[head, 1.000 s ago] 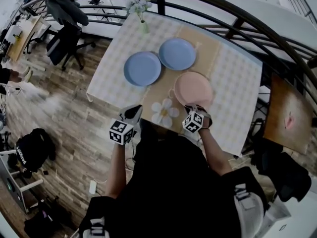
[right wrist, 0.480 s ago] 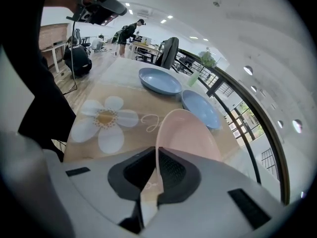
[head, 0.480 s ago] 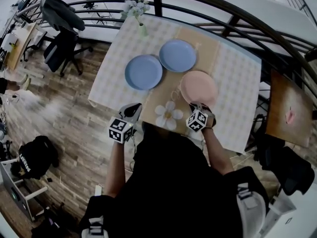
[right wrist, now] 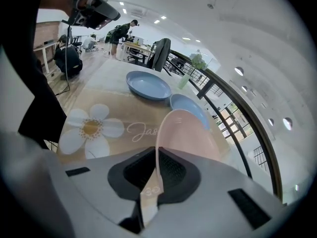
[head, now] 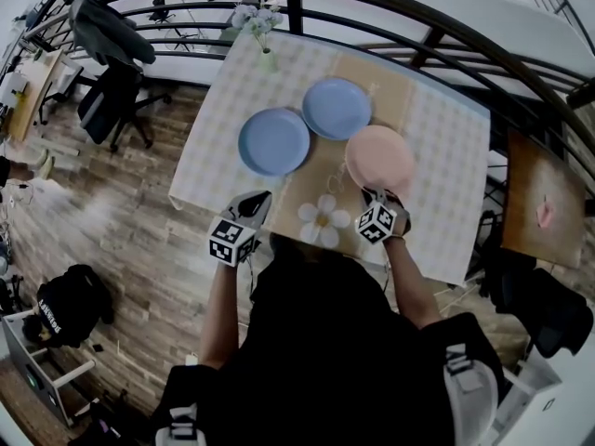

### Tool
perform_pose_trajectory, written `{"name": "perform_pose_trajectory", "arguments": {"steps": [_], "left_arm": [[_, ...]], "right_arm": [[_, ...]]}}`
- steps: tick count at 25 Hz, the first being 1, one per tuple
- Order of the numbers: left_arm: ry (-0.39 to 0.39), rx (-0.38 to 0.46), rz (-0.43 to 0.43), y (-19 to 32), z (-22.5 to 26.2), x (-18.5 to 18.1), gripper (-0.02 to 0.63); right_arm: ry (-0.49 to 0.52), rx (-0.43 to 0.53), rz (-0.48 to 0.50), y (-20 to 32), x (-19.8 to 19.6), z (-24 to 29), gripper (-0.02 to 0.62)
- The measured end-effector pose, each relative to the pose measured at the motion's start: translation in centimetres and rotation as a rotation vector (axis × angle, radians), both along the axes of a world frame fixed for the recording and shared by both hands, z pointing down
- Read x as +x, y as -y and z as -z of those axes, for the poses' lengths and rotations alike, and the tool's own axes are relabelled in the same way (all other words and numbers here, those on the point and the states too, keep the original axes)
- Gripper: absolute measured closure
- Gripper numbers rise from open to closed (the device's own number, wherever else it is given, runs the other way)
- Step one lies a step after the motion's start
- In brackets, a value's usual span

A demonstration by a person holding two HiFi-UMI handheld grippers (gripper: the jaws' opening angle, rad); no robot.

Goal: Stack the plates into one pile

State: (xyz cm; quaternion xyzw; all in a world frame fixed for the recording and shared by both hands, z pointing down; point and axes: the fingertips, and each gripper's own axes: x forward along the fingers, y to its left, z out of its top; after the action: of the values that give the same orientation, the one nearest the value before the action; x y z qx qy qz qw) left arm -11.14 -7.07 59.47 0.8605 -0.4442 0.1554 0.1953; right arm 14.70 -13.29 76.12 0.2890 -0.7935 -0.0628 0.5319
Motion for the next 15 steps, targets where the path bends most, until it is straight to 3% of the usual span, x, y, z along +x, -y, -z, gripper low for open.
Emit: {"name": "perform_pose_trajectory", "arguments": {"steps": [15], "left_arm": [[-0.028,0.019,-0.011,2.3,-0.3,-4.2,0.604]], "right_arm": [[-0.022,0.059,0.037,3.0,-5.6,2.0,0.578]]}}
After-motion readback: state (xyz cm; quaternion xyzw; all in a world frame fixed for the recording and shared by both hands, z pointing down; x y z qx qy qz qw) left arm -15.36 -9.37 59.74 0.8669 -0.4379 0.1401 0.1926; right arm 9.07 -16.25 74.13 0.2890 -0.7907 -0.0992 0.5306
